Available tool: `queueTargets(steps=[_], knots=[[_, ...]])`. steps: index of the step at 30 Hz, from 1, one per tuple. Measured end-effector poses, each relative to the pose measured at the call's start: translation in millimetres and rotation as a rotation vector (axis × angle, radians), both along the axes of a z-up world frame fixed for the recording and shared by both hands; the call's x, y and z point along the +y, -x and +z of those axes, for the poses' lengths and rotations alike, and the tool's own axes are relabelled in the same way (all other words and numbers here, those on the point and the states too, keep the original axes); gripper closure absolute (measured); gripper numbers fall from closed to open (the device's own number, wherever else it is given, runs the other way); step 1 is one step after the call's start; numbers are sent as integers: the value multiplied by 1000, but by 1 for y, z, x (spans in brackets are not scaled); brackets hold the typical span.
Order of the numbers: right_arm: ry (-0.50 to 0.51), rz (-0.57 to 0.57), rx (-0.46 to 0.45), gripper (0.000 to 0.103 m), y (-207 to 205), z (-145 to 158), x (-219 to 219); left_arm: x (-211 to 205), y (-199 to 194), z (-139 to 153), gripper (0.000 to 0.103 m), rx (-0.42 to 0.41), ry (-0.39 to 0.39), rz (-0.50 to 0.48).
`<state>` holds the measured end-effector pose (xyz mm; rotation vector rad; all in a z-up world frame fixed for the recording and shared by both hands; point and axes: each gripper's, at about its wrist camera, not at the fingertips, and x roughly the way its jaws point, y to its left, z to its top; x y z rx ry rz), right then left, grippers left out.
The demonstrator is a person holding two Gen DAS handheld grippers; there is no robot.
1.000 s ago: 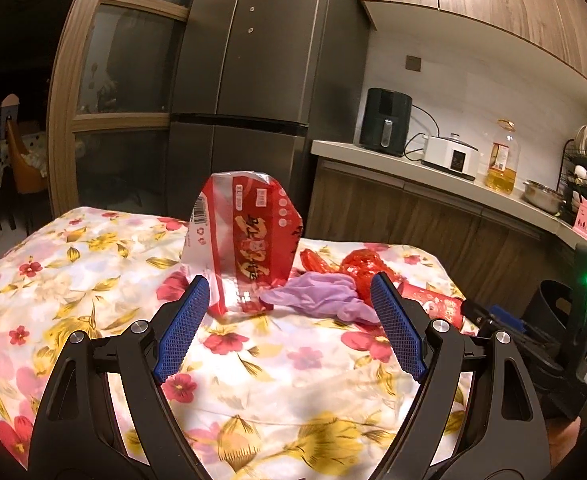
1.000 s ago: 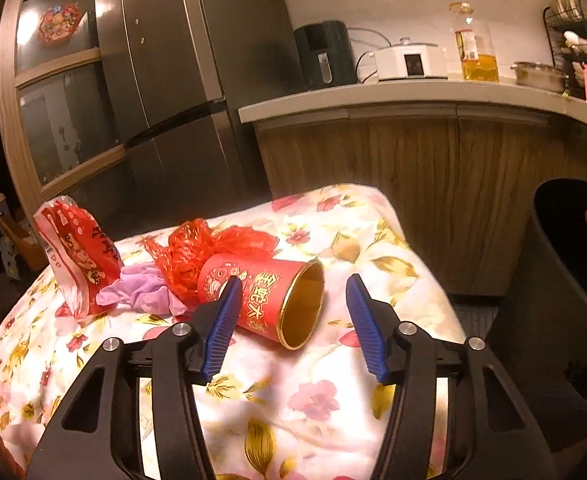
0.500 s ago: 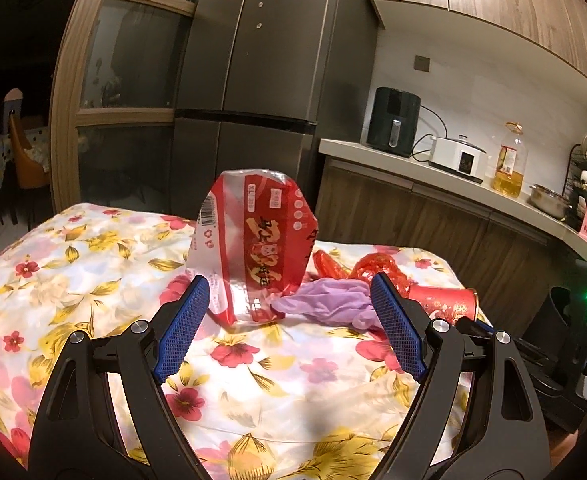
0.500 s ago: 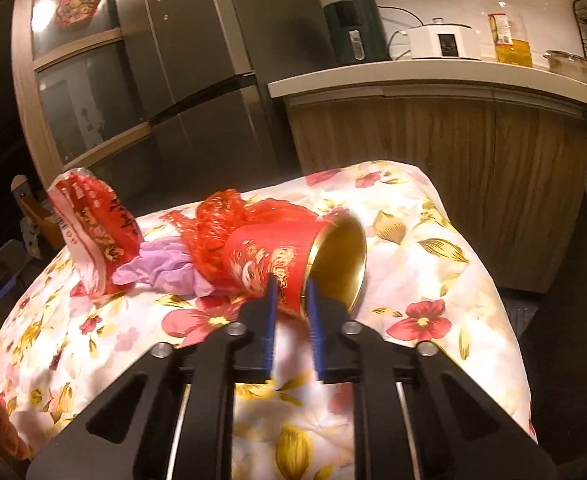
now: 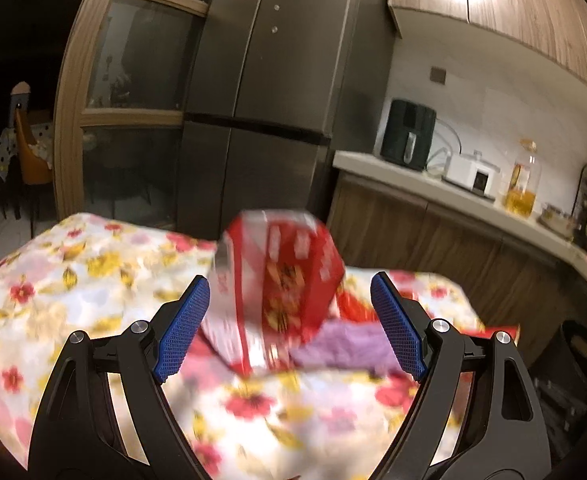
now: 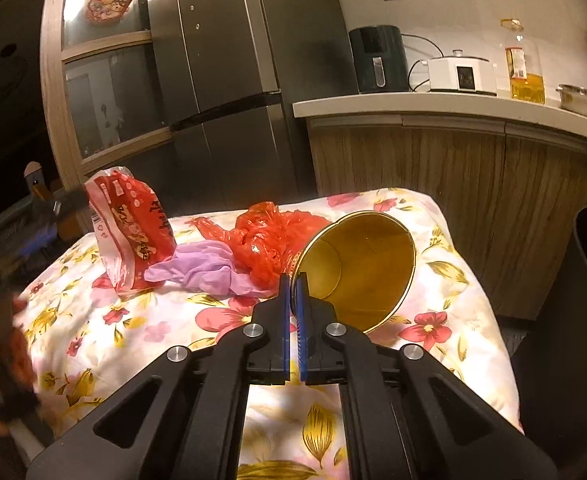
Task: Collect trash
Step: 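Grasp the red snack bag with the left tool while the right tool grasps the red cup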
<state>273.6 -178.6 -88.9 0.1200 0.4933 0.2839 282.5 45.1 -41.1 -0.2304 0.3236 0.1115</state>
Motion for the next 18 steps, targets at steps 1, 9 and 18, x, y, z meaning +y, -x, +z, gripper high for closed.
queueTargets(steps=[1, 9, 18], knots=[[1, -2, -3, 99, 1, 1, 0, 5, -3, 2, 22, -5, 2, 5], [7, 3, -22, 99, 9, 6, 1, 35, -36, 3, 22, 2, -15, -86], [19, 0, -32, 99, 14, 9, 3, 50, -54, -8, 33, 31, 11, -208]])
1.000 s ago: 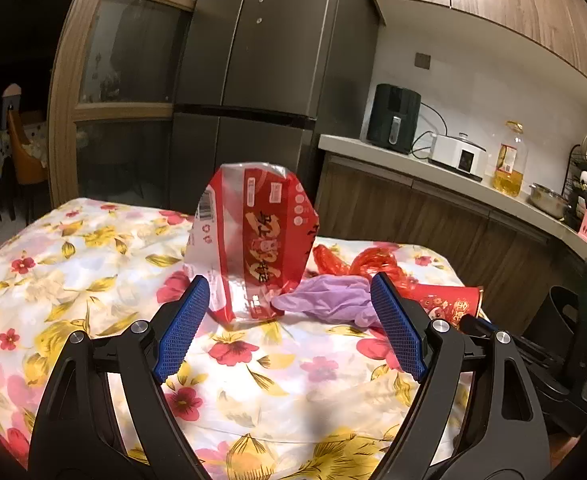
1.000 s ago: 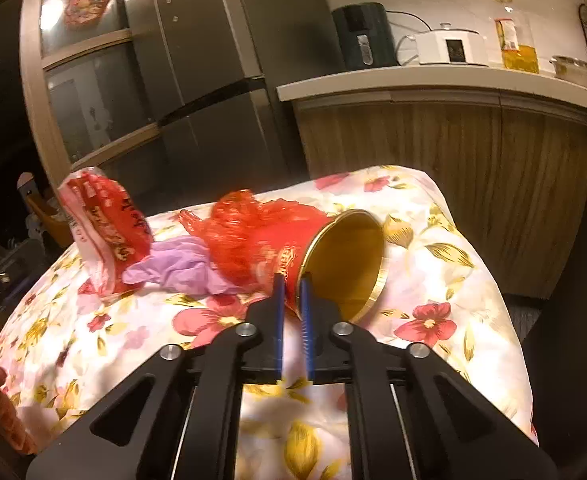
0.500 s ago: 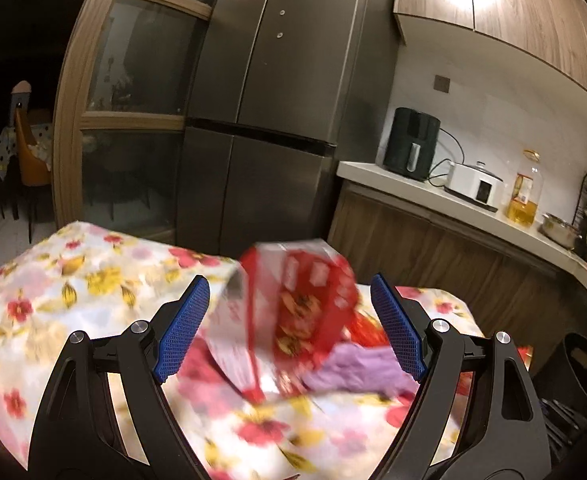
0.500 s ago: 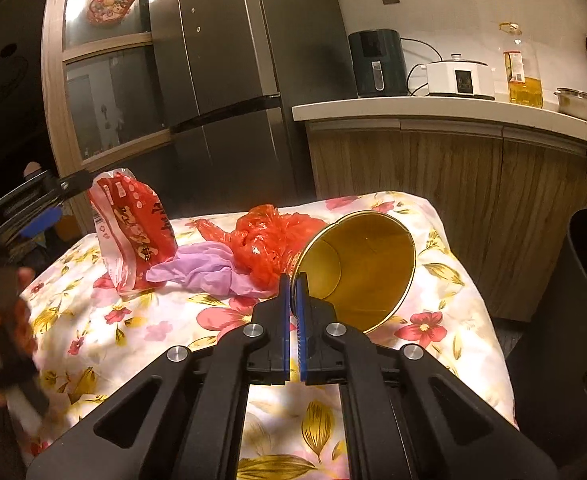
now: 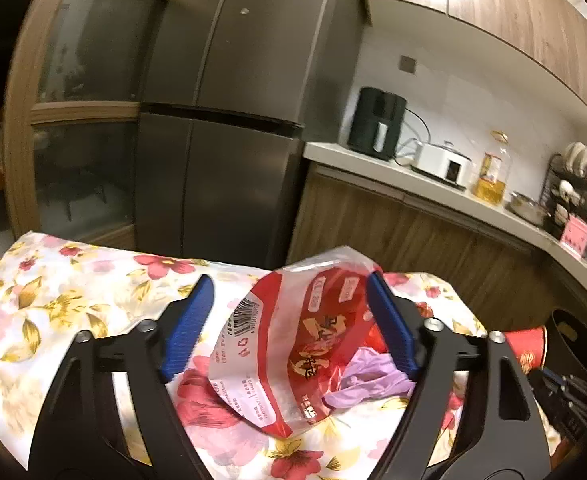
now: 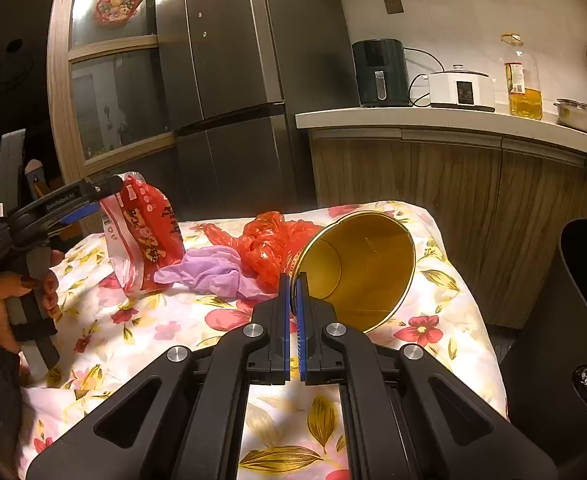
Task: Collect trash
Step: 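Grasp the red snack bag with the left tool while the right tool grasps the red cup, then carry the red snack bag and red cup with both tools over the black bin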
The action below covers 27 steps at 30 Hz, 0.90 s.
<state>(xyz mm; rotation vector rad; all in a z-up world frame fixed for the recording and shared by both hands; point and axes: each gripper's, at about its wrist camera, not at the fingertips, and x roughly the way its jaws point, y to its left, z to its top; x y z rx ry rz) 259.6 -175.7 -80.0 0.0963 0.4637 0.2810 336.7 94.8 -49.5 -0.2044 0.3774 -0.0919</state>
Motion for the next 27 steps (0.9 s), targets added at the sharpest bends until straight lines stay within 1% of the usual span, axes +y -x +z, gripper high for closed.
queueTargets(steps=[2, 4, 5, 7, 8, 10, 11, 13, 14, 15, 17, 22, 27], knots=[[2, 0, 0, 99, 1, 0, 1, -1, -3, -1, 38, 4, -11, -23], [6, 1, 0, 99, 1, 0, 3, -3, -5, -3, 46, 7, -22, -43], [8, 1, 0, 99, 2, 0, 3, -4, -6, -4, 48, 10, -25, -58], [9, -1, 0, 99, 3, 0, 3, -2, -8, -6, 58, 13, -21, -73], [9, -3, 0, 99, 3, 0, 3, -1, -8, -7, 60, 15, -20, -78], [10, -5, 0, 99, 4, 0, 4, 0, -9, -8, 73, 16, -17, -91], [11, -7, 0, 99, 4, 0, 4, 1, -9, -9, 76, 16, -20, -95], [12, -9, 1, 99, 4, 0, 5, 0, -8, -11, 90, 18, -19, -108], [12, -10, 1, 99, 4, 0, 5, 0, -8, -12, 93, 21, -21, -114], [12, -10, 1, 99, 5, 1, 6, -1, -8, -13, 99, 22, -25, -118], [11, -11, -1, 99, 6, 2, 7, -5, -7, -14, 103, 20, -32, -133], [4, -15, -9, 99, 8, 5, 4, -13, 3, -12, 103, 1, -39, -133], [-3, -20, -24, 99, 13, 10, 0, -19, 20, 1, 103, -34, -46, -110]])
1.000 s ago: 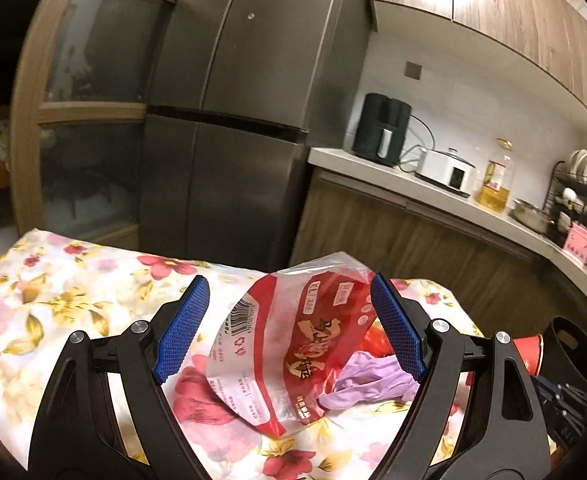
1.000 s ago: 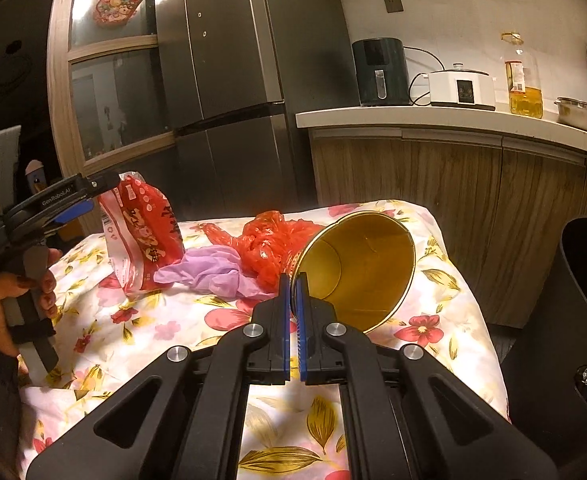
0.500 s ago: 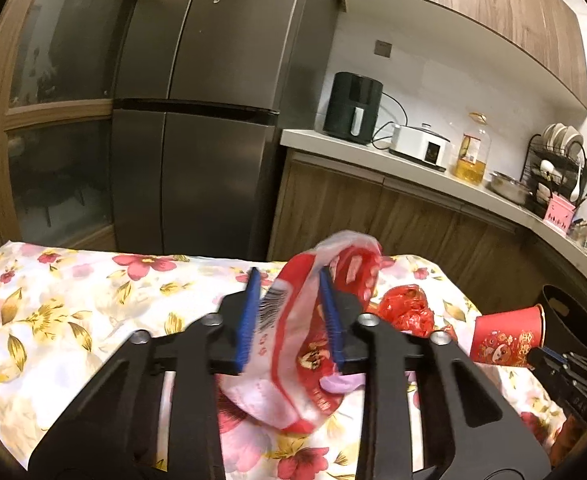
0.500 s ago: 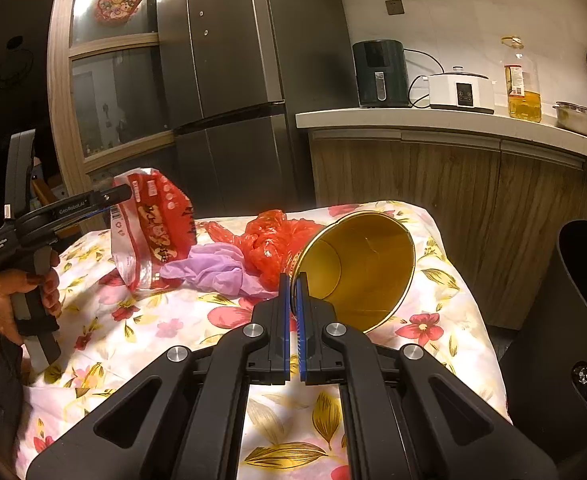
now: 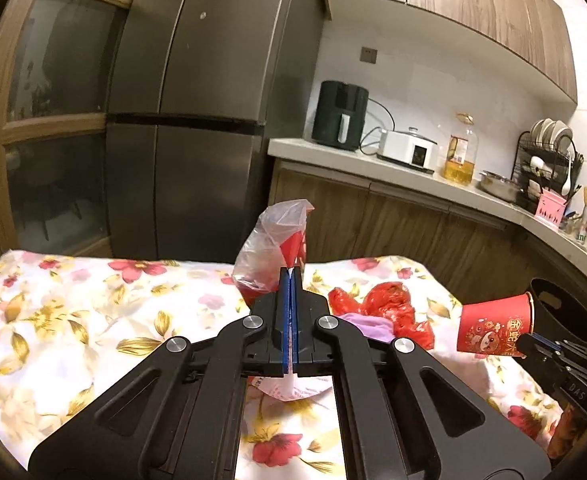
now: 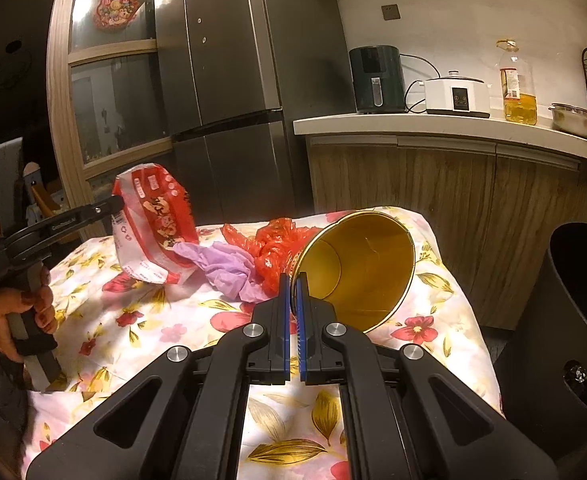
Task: Collect trash
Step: 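Carry the red snack bag and red cup with both tools over the black bin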
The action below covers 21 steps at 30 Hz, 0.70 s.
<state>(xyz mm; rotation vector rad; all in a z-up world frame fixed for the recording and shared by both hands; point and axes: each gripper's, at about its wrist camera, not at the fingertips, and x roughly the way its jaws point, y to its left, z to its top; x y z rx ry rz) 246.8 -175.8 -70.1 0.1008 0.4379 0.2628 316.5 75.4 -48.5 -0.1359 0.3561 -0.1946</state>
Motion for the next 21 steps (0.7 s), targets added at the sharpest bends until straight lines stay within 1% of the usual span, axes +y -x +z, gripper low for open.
queueTargets(steps=[10, 16, 21], knots=[[-7, -14, -39, 99, 18, 17, -9, -21, 39, 24, 103, -46, -31, 7], [-10, -22, -66, 99, 31, 28, -18, -26, 59, 39, 103, -71, -23, 7], [-14, -30, -86, 99, 44, 37, -25, -39, 73, 53, 103, -89, -32, -5]])
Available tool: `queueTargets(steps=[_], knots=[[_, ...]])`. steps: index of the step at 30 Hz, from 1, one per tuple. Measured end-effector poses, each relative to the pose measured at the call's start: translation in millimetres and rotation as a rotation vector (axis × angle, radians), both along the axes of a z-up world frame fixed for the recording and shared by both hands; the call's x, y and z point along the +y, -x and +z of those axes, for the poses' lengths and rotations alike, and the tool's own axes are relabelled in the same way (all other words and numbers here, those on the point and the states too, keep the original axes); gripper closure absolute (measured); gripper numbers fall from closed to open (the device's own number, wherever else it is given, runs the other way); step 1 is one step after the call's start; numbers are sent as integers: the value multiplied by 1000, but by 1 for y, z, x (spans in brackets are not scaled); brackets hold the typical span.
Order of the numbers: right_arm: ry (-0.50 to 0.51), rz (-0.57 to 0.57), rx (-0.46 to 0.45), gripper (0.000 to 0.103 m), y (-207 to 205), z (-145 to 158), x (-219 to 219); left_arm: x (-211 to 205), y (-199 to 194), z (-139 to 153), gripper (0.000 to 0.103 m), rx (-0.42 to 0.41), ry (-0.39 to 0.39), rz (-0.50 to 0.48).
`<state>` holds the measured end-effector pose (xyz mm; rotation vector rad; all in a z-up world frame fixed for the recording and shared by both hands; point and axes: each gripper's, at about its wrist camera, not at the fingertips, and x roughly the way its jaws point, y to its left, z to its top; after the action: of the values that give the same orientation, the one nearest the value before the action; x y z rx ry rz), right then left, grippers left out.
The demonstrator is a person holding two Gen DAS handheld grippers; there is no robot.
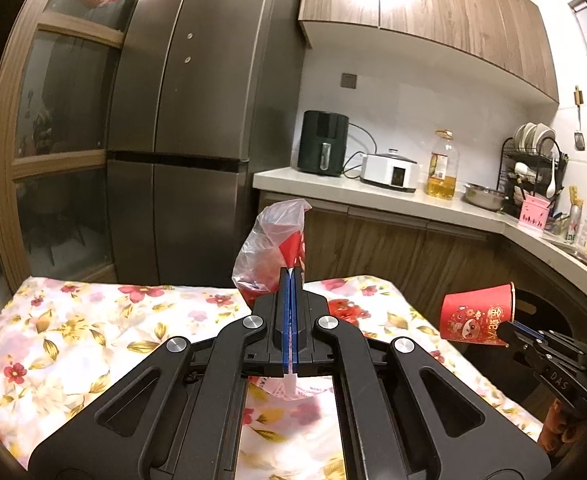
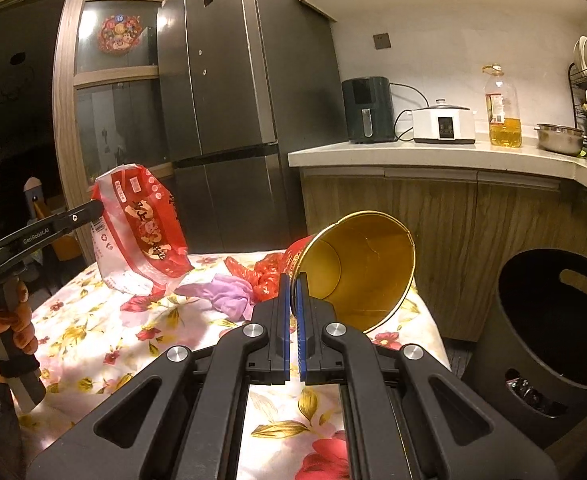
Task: Collect trash
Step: 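Carry the red snack bag and red cup with both tools over the black bin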
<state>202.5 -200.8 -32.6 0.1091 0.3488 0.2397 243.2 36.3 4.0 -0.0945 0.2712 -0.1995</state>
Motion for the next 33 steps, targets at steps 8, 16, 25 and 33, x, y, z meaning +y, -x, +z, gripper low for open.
queueTargets(steps=[8, 16, 25, 33], knots=[[3, -40, -37, 99, 21, 15, -23, -47, 15, 16, 103, -23, -29, -72], [5, -108, -66, 99, 41, 27, -61, -113, 20, 27, 103, -44, -34, -185], [-1, -250, -91, 99, 58, 39, -124, -207, 23, 35, 103, -74, -25, -344], [-22, -363, -64, 99, 60, 33, -177, -280, 16, 26, 103, -58, 2, -454]])
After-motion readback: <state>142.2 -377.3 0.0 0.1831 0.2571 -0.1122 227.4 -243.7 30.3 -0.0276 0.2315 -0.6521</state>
